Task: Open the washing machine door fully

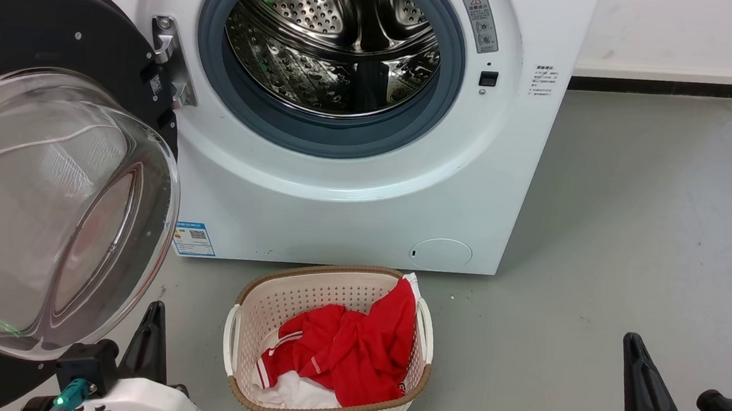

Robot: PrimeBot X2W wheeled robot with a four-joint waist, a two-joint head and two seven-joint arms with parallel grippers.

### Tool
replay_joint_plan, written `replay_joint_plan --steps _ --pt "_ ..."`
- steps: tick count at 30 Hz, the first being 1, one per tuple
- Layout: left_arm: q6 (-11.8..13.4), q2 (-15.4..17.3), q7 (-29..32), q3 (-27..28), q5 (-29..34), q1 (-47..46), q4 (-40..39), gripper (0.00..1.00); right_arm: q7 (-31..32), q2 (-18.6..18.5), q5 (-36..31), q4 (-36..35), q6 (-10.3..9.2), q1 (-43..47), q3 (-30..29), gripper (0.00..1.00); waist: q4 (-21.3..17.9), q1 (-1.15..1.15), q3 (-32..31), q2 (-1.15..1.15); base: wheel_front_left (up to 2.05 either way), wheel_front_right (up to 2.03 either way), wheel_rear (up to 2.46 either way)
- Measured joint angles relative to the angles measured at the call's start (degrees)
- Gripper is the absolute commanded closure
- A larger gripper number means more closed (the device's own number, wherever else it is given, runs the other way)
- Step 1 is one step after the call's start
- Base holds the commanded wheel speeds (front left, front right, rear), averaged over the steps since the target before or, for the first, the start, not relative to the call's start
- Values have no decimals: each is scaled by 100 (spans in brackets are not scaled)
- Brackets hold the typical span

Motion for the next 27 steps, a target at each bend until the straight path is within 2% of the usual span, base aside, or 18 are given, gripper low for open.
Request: replay_joint_plan --steps 27 --pt "-231 -124 606 141 -2665 -125 -31 100 393 -100 2838 403 -1 -375 26 100 -6 0 20 0 0 0 0"
